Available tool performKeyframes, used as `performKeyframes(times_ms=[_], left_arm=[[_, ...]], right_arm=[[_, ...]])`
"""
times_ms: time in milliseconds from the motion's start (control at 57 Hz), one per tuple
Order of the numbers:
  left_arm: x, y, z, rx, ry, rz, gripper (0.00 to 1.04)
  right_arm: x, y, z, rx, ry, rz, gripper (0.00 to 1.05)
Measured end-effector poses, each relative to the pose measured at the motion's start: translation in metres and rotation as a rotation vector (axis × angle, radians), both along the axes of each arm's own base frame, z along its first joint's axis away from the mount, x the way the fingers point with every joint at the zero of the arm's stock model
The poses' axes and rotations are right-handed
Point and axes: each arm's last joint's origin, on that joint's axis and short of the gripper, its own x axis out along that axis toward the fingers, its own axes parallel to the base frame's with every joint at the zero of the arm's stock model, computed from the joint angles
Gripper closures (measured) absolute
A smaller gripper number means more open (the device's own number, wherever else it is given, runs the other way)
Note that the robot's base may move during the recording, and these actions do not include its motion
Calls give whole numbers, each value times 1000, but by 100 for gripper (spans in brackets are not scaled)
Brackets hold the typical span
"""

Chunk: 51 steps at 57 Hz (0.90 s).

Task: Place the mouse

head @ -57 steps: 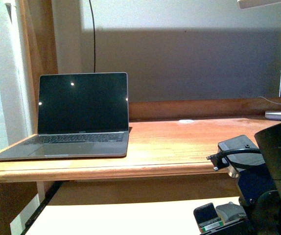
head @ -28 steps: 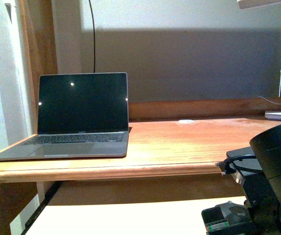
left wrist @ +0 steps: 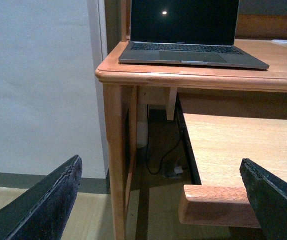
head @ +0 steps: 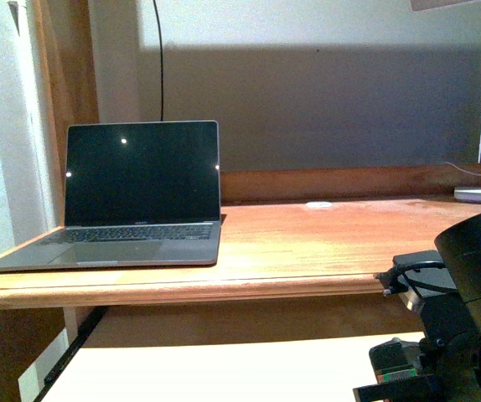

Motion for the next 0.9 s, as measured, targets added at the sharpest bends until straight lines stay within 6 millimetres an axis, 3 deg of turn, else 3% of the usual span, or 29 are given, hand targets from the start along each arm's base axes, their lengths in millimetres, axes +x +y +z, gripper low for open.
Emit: performKeyframes(times_ms=[246,474,579,702,895], left_arm=[[0,0,0,0,0,0,7],[0,0,0,0,0,0,7],[0,0,0,0,0,0,7],[0,0,0,0,0,0,7],[0,0,0,0,0,0,7]], right_arm=[[-11,-17,17,20,-6,-12,49],[-20,-25,74,73,-87,-16,49],[-12,-11,106,97,-151,0,49],[1,12,129,102,-200,13,49],[33,51,143,77,-218,13,49]])
